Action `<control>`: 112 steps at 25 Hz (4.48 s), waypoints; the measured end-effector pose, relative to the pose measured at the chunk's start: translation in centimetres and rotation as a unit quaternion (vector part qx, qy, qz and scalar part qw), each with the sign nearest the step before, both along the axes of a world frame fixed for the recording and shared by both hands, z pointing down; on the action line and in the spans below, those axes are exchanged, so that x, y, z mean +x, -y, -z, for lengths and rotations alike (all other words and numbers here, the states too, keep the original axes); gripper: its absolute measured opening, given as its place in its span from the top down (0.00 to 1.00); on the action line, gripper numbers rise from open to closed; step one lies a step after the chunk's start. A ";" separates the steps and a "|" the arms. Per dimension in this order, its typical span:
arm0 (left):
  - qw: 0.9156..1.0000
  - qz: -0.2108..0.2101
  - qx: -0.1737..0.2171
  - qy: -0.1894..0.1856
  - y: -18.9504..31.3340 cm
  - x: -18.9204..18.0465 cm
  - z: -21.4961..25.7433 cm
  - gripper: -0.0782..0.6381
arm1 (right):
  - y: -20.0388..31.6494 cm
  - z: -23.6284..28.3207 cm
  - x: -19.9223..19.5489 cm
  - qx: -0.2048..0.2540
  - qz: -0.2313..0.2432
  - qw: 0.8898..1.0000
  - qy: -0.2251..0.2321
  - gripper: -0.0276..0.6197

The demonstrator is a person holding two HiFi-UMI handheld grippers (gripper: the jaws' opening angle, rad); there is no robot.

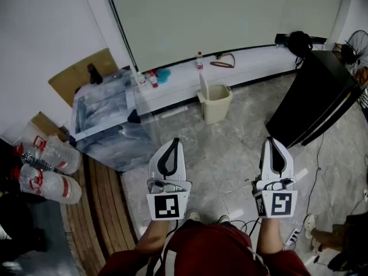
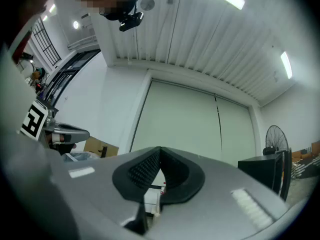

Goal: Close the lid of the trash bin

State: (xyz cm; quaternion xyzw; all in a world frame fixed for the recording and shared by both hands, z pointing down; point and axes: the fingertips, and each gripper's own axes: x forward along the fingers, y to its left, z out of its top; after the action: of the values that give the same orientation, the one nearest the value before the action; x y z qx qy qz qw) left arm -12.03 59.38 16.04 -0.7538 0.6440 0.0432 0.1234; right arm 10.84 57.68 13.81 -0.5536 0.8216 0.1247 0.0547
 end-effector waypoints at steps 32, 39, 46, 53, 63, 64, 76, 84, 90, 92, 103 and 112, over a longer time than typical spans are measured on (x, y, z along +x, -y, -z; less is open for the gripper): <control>0.999 -0.024 -0.019 -0.011 10.0 -4.2 -2.3 0.88 | 8.4 -2.2 -3.0 -0.008 -0.023 0.999 0.023 0.96; 0.999 -0.025 -0.028 -0.010 16.7 0.1 -2.9 0.88 | 15.3 -4.1 1.5 -0.033 -0.029 0.999 0.024 0.96; 0.999 -0.016 -0.036 -0.005 24.0 3.7 -2.8 0.88 | 22.7 -4.5 6.1 -0.046 -0.035 0.998 0.030 0.96; 0.999 -0.015 -0.049 0.000 30.3 8.4 -2.9 0.88 | 28.7 -5.4 10.5 -0.059 -0.032 0.997 0.031 0.96; 0.999 0.001 -0.054 -0.001 37.5 14.0 -3.1 0.88 | 35.8 -5.4 16.7 -0.058 -0.031 0.997 0.043 0.96; 0.999 0.002 -0.054 -0.002 37.9 14.4 -3.0 0.88 | 36.3 -5.4 17.1 -0.059 -0.030 0.997 0.043 0.96; 0.998 0.010 -0.054 0.012 41.3 15.7 -3.4 0.88 | 41.1 -6.5 18.2 -0.068 -0.016 0.996 0.057 0.96; 0.999 0.018 -0.046 -0.002 44.8 14.3 -4.3 0.88 | 45.1 -7.1 16.5 -0.065 -0.002 0.997 0.044 0.96; 0.998 0.032 -0.055 -0.005 49.9 12.0 -4.8 0.88 | 51.3 -7.4 13.5 -0.075 0.022 0.996 0.035 0.96; 0.998 0.035 -0.060 -0.009 51.7 11.1 -5.0 0.88 | 53.5 -7.5 12.3 -0.080 0.030 0.996 0.033 0.96; 0.994 0.070 -0.078 -0.028 59.9 5.1 -6.4 0.88 | 63.3 -7.6 5.8 -0.086 0.061 0.994 0.017 0.96; 0.991 0.082 -0.098 -0.044 65.8 -1.5 -9.9 0.88 | 71.0 -10.5 -1.4 -0.099 0.081 0.992 -0.005 0.96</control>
State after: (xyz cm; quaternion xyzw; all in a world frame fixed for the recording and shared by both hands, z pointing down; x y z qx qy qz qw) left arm -13.49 -6.41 25.94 -0.7039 0.7099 0.0028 0.0239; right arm 9.48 -13.30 24.35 -0.4869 0.8725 0.0400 0.0056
